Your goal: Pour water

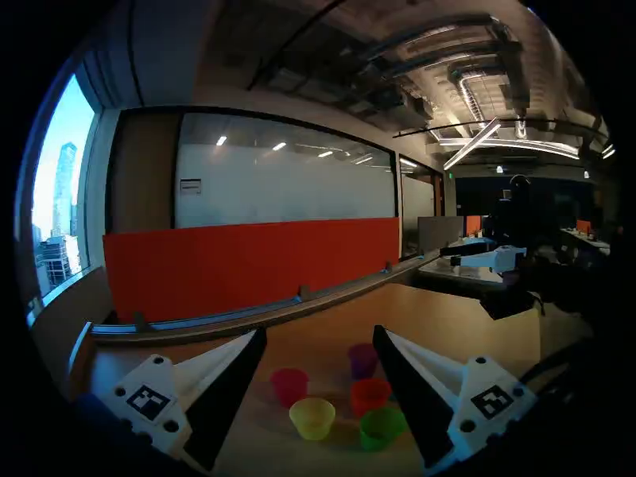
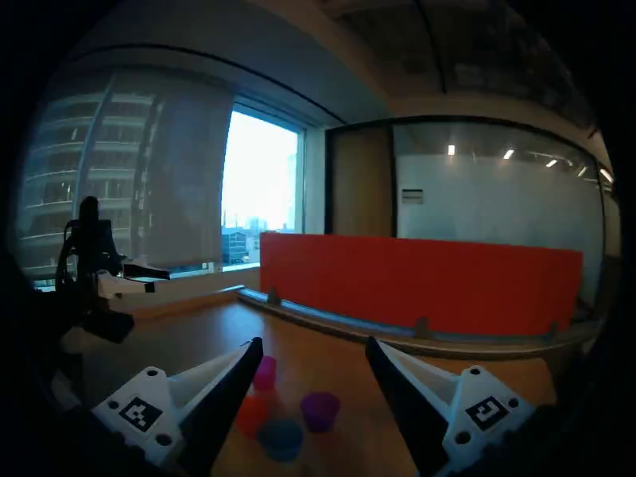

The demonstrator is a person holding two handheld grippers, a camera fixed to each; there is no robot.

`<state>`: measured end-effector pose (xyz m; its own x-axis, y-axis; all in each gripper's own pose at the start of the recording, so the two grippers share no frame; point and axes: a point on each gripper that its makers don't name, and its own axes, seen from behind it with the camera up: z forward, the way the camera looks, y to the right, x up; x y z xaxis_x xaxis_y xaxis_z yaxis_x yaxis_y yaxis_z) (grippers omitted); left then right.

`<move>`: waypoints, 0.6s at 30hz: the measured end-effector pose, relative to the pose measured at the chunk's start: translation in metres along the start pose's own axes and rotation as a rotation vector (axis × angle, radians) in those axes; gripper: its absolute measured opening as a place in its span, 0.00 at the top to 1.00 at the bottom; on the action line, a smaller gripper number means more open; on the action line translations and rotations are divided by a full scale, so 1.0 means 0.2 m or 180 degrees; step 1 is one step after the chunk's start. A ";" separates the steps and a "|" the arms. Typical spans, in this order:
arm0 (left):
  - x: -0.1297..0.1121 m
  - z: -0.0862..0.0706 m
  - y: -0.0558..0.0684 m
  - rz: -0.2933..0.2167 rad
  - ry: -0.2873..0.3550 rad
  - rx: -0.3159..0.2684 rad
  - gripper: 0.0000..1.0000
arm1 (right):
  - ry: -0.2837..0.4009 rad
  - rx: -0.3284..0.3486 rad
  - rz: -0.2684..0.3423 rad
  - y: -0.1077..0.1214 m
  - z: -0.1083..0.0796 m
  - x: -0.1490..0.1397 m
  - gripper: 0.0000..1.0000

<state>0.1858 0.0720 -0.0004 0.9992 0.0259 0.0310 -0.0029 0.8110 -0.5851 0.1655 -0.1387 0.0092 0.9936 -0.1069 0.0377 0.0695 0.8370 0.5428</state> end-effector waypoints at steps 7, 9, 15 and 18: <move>-0.03 0.01 0.06 0.0074 -0.0099 -0.0170 0.01 | -0.0157 0.0089 -0.0037 -0.01 0.01 -0.06 0.00; -0.05 0.01 0.08 0.0115 -0.0152 -0.0217 0.01 | -0.0218 0.0115 -0.0065 -0.01 0.02 -0.08 0.00; -0.16 0.01 0.13 0.0189 -0.0355 -0.0361 0.01 | -0.0403 0.0220 -0.0118 -0.03 0.02 -0.16 0.00; -0.22 0.01 0.14 0.0200 -0.0444 -0.0405 0.01 | -0.0498 0.0263 -0.0164 -0.04 0.01 -0.20 0.00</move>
<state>0.1409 0.0950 -0.0175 0.9819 0.1620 0.0980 -0.0511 0.7251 -0.6867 0.1256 -0.1418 0.0059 0.9624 -0.2360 0.1346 0.1058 0.7819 0.6143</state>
